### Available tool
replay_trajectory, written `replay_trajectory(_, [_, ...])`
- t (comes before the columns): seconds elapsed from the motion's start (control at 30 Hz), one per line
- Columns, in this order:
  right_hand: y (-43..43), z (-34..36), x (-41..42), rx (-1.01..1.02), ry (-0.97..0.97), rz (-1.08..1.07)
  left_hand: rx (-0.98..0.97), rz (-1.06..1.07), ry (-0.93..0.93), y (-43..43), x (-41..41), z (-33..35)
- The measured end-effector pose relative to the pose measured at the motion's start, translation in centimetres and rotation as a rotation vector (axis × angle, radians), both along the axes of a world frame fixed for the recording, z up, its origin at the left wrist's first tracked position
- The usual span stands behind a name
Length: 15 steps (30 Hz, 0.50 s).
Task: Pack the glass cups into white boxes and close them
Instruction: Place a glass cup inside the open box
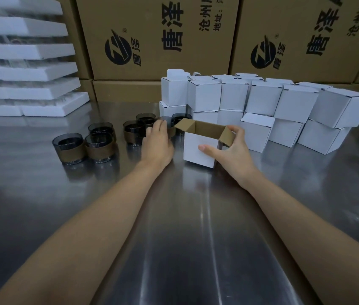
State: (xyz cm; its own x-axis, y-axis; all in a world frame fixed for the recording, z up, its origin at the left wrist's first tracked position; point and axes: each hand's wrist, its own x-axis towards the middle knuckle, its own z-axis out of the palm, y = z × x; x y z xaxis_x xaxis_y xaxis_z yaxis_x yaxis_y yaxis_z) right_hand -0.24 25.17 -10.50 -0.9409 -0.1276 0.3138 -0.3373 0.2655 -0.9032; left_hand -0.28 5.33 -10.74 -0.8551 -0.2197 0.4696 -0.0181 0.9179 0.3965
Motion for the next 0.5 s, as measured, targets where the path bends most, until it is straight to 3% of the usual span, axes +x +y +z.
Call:
replay_trajectory(0.1, [0.0, 0.2, 0.2, -0.021, -0.004, -0.006, -0.225, 0.025, 0.094, 0.3, 0.5, 0.3])
replay_trajectory(0.17, [0.0, 0.2, 0.3, -0.028, -0.004, -0.012, -0.260, -0.023, 0.160, 0.5, 0.9, 0.5])
replay_trajectory(0.33, [0.3, 0.2, 0.2, -0.109, 0.008, -0.082, -0.080, -0.105, 0.282, 0.5, 2.0, 0.2])
replay_trajectory(0.5, [0.5, 0.0, -0.4, -0.178, 0.000, -0.127, 0.162, -0.123, 0.006, 0.3, 1.7, -0.1])
